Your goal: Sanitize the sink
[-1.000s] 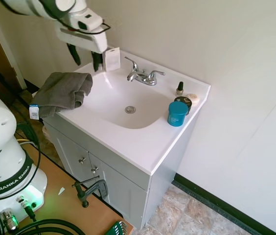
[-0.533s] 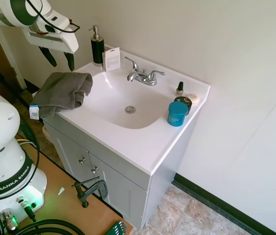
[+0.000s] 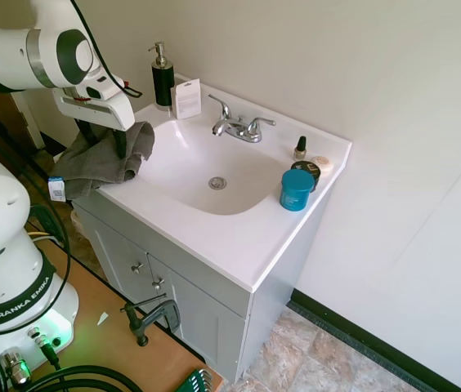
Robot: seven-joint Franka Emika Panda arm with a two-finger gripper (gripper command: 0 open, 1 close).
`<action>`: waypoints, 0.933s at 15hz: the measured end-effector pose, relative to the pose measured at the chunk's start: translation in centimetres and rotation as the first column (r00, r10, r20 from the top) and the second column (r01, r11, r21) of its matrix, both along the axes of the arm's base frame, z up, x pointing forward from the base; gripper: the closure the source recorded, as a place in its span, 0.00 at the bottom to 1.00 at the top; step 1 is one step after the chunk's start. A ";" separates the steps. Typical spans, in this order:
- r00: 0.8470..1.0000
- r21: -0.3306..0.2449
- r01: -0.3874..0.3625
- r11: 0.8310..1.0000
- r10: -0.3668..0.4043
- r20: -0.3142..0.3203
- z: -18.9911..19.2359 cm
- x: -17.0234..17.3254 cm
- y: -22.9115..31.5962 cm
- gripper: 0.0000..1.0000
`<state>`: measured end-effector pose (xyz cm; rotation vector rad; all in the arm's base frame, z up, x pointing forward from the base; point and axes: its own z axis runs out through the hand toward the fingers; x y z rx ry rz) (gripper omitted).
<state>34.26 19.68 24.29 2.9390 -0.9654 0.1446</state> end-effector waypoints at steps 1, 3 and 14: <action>1.000 0.002 0.000 1.000 0.000 -0.002 0.0 0.0 0.1 1.00; 1.000 0.007 0.004 1.000 -0.004 -0.008 0.0 -0.1 0.2 1.00; 0.982 0.044 0.183 0.982 -0.180 -0.064 0.0 1.5 -2.5 1.00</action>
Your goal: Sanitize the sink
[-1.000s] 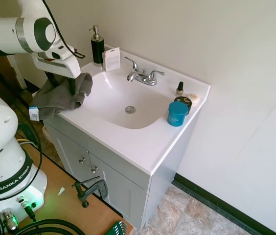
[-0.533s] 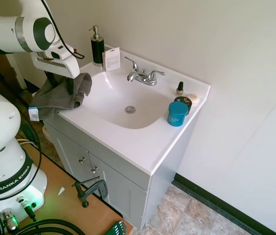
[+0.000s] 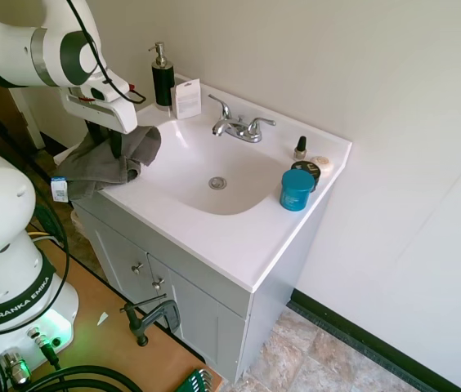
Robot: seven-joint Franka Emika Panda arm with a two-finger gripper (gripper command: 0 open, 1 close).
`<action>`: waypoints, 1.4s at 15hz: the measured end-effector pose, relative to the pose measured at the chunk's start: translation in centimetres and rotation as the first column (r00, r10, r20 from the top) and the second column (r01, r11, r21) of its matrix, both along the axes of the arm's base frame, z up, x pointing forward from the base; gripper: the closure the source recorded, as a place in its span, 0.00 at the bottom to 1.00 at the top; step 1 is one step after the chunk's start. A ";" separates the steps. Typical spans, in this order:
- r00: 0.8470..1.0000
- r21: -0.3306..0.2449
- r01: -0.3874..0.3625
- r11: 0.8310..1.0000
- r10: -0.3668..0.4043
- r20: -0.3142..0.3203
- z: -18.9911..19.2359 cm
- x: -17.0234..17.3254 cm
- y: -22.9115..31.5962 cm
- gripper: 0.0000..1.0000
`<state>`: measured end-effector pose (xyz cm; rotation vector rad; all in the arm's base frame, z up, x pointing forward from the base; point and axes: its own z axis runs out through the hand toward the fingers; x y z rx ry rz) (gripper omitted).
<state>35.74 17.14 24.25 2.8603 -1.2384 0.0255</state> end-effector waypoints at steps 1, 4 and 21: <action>0.999 0.007 0.049 0.999 -0.048 -0.017 -0.1 0.7 -0.7 1.00; 0.981 0.018 0.184 0.983 -0.182 -0.072 -0.3 3.3 -2.2 1.00; 0.938 -0.102 0.252 0.962 -0.269 -0.220 -9.1 10.2 -13.1 1.00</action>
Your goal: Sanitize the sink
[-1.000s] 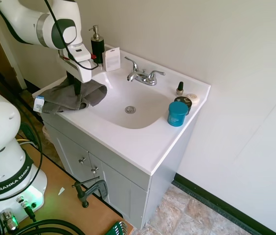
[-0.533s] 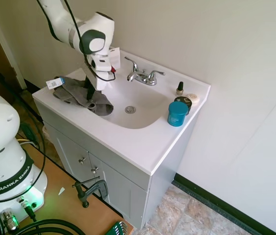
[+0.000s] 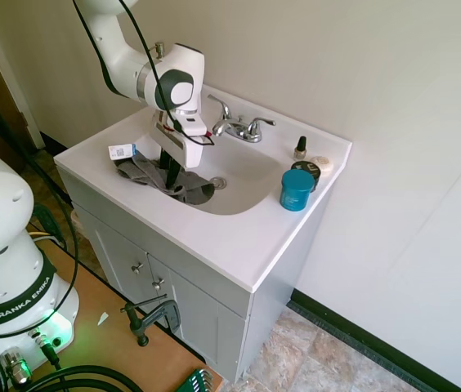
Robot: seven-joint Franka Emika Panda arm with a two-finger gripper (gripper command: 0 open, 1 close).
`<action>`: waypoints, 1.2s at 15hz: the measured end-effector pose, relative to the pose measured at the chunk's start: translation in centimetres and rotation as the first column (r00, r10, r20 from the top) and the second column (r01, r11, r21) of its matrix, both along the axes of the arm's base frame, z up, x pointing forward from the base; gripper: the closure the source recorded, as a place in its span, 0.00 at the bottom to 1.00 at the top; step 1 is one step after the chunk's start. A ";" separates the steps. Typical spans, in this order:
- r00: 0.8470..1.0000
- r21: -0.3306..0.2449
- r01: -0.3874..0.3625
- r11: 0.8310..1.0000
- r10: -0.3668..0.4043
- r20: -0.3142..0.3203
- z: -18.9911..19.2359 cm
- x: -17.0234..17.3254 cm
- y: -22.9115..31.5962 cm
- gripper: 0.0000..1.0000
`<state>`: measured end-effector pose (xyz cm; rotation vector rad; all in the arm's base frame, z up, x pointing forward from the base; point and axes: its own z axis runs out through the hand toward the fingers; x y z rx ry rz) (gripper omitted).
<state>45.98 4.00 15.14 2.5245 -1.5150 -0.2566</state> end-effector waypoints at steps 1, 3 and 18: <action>0.999 -0.034 -0.044 0.998 0.044 0.017 -0.1 -0.4 -1.0 1.00; 0.991 -0.105 -0.119 0.987 0.124 0.045 -0.2 -1.1 -3.5 1.00; 0.873 -0.386 -0.302 0.872 0.416 0.255 -0.5 -2.1 -7.1 1.00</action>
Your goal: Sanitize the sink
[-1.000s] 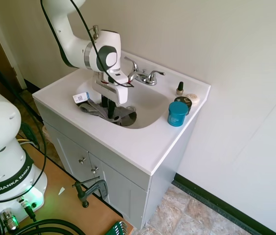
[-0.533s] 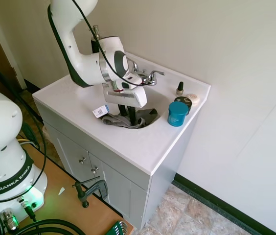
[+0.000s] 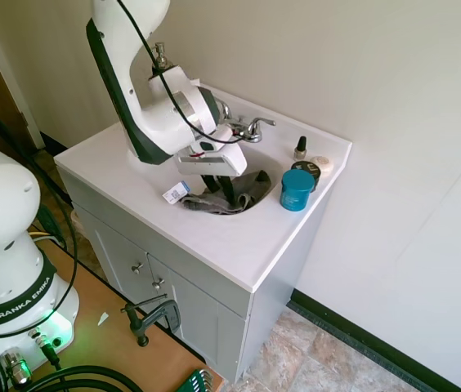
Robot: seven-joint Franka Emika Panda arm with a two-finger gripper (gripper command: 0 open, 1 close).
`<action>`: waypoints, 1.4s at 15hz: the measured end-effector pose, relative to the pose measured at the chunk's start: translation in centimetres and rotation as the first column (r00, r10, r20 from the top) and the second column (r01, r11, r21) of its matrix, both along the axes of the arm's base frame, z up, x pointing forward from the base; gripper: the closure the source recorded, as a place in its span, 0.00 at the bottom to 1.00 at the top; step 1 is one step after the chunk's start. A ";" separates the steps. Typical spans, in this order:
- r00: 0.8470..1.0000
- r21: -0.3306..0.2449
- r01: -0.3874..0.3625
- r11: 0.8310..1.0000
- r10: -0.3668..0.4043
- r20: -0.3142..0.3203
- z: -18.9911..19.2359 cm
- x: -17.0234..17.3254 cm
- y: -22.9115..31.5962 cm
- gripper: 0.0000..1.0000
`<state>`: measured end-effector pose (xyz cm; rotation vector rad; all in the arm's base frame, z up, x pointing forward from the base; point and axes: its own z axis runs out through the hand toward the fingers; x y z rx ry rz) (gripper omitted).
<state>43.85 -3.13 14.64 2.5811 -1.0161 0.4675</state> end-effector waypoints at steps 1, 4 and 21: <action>1.000 -0.001 -0.010 1.000 0.010 0.019 -0.3 0.0 0.5 1.00; 0.998 -0.014 -0.022 1.000 0.023 0.061 -1.4 0.1 1.4 1.00; 0.957 0.207 0.272 0.940 -0.286 0.042 -2.1 3.8 13.5 1.00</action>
